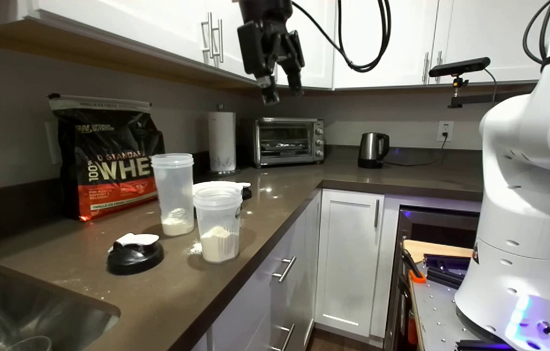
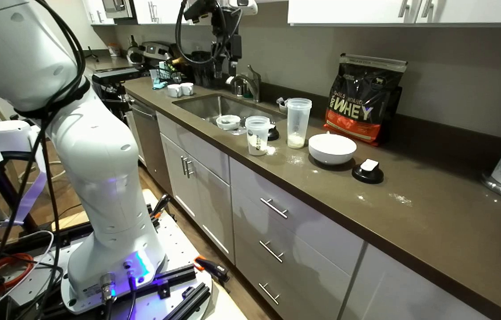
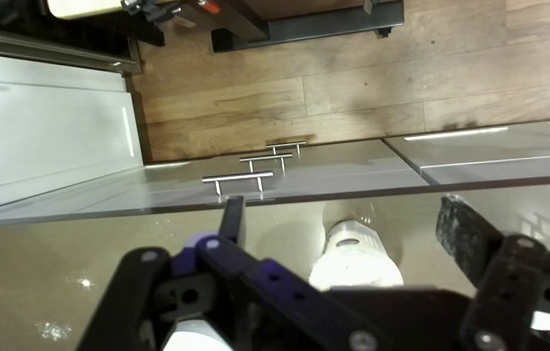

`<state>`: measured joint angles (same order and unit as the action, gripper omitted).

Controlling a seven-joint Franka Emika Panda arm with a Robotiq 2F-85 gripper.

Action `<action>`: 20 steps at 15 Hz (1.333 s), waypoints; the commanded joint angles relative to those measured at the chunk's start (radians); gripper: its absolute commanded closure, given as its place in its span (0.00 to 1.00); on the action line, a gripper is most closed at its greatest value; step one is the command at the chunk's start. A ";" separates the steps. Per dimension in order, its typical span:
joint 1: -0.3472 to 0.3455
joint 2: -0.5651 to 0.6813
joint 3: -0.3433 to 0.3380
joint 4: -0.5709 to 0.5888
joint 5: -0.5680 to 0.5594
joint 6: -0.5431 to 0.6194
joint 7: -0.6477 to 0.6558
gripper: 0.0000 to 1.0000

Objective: Move the taller clear cup to the right

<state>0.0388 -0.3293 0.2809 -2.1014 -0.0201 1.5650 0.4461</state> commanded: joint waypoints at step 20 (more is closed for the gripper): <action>0.014 0.139 -0.120 0.028 -0.035 0.342 -0.001 0.00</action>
<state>0.0438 -0.1902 0.1696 -2.0743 -0.0537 1.9093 0.4434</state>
